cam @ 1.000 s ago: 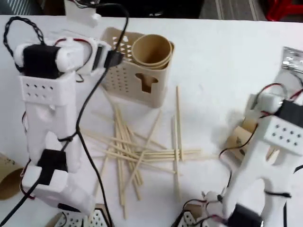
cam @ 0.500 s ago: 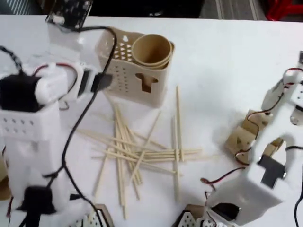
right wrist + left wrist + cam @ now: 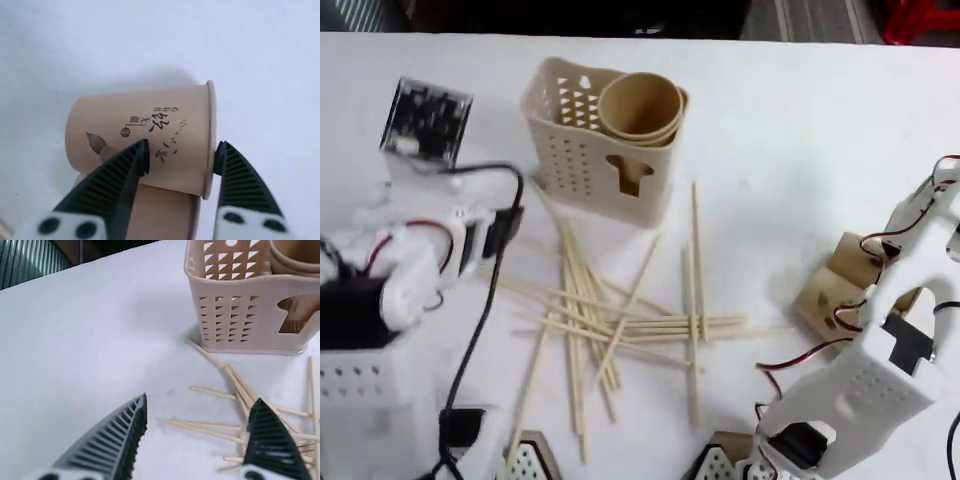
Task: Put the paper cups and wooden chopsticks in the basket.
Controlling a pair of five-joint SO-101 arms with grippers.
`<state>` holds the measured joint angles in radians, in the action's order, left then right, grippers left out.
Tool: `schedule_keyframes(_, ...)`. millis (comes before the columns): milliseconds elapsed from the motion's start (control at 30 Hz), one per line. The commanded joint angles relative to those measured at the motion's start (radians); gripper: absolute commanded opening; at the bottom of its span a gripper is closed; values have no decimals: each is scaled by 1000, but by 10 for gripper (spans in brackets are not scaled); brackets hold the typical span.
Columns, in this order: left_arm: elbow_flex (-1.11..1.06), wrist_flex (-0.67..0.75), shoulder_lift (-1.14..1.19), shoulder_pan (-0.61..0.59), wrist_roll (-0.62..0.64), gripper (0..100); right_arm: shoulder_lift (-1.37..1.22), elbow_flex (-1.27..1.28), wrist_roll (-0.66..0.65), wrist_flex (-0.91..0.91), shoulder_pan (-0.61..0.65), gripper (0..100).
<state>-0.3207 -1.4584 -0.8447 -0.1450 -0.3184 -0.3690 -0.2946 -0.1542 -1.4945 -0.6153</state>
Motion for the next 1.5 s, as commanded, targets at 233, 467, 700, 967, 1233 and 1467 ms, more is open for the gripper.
schedule_keyframes(233,-196,52,-320,-153,-31,317,30,-29,-9,-47,4,29)
schedule_keyframes(467,-196,-60,-381,-205,-31,317,173,-26,-34,-58,25,19)
schedule_keyframes(700,-196,-109,-383,-308,-31,317,355,-28,-149,-131,151,19)
schedule_keyframes(967,-281,-100,-384,-377,-31,317,613,-29,-255,-127,355,19)
schedule_keyframes(1233,-425,-20,-384,-377,-20,317,782,-31,-370,-15,636,19)
schedule_keyframes(1467,-471,20,-384,-377,29,317,788,-71,-362,162,768,19)
